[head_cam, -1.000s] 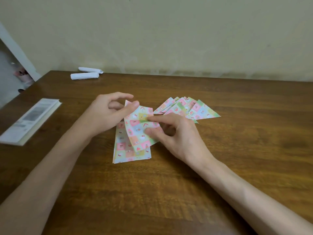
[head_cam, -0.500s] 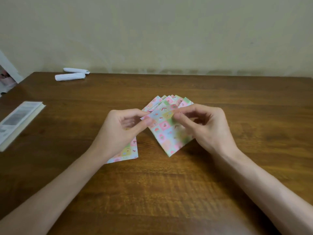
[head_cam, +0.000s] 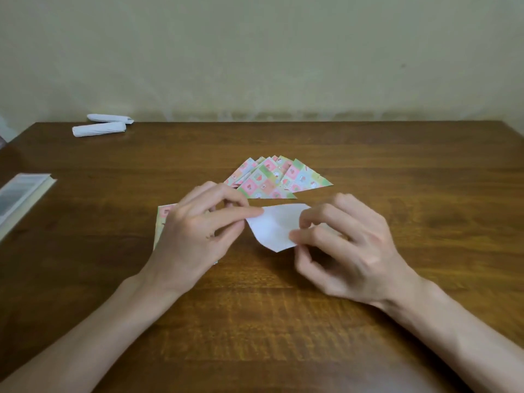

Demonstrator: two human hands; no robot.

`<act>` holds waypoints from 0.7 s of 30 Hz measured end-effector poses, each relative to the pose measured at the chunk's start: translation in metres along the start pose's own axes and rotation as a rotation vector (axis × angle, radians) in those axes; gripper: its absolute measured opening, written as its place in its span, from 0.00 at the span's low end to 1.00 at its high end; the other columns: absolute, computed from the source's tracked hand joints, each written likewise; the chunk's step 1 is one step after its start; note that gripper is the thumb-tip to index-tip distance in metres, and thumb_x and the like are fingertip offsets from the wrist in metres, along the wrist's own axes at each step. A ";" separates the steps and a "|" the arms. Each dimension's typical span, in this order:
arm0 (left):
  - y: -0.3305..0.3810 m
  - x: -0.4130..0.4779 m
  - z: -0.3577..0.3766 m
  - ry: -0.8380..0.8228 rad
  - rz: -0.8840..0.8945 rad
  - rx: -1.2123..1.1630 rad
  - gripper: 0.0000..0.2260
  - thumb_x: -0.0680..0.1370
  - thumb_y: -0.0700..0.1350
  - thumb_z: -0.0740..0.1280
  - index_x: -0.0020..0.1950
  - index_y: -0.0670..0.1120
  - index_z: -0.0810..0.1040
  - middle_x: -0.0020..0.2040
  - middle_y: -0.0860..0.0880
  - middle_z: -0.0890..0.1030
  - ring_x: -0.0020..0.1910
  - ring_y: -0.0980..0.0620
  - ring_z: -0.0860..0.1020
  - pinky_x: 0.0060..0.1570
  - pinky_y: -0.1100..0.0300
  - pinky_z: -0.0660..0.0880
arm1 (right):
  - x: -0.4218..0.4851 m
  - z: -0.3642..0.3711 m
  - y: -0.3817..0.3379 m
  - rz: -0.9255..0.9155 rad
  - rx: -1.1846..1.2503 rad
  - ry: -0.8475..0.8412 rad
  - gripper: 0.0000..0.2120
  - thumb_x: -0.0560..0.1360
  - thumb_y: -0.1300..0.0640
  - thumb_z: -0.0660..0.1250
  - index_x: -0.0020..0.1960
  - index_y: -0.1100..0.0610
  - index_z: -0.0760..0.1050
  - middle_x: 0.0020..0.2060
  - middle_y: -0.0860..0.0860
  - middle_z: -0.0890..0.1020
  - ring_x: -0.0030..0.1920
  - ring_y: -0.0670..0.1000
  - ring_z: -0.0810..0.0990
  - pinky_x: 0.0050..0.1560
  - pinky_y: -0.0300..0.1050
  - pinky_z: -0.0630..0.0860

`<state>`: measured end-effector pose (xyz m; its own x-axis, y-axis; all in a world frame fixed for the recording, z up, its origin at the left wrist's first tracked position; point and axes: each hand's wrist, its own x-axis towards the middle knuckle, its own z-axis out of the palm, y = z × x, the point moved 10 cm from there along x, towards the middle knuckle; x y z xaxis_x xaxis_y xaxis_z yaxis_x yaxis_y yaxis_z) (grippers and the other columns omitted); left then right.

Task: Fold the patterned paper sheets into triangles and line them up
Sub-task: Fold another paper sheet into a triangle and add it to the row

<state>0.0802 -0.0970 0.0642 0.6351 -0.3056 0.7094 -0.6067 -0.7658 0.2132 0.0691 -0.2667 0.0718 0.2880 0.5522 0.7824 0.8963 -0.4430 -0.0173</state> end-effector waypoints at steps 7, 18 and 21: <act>-0.008 -0.013 0.038 -0.349 0.076 0.017 0.09 0.77 0.43 0.75 0.56 0.52 0.88 0.51 0.56 0.83 0.52 0.55 0.80 0.48 0.54 0.75 | -0.020 0.041 0.021 0.191 0.170 -0.392 0.01 0.73 0.58 0.72 0.44 0.54 0.81 0.47 0.46 0.80 0.43 0.50 0.77 0.42 0.49 0.75; -0.013 -0.018 0.046 -0.471 0.074 -0.046 0.09 0.82 0.48 0.70 0.60 0.52 0.86 0.59 0.56 0.82 0.58 0.57 0.79 0.54 0.51 0.78 | -0.024 0.048 0.042 0.358 0.308 -0.483 0.02 0.78 0.49 0.73 0.50 0.45 0.84 0.44 0.37 0.80 0.46 0.43 0.78 0.46 0.41 0.76; -0.014 -0.020 0.049 -0.477 0.030 -0.131 0.09 0.83 0.49 0.69 0.60 0.52 0.86 0.58 0.59 0.83 0.58 0.59 0.80 0.54 0.53 0.79 | -0.027 0.050 0.053 0.454 0.366 -0.479 0.07 0.80 0.49 0.71 0.45 0.49 0.84 0.39 0.43 0.81 0.44 0.49 0.79 0.44 0.45 0.75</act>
<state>0.0993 -0.1080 0.0141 0.7458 -0.5749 0.3365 -0.6638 -0.6843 0.3018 0.1260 -0.2695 0.0185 0.6959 0.6549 0.2947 0.6855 -0.4835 -0.5443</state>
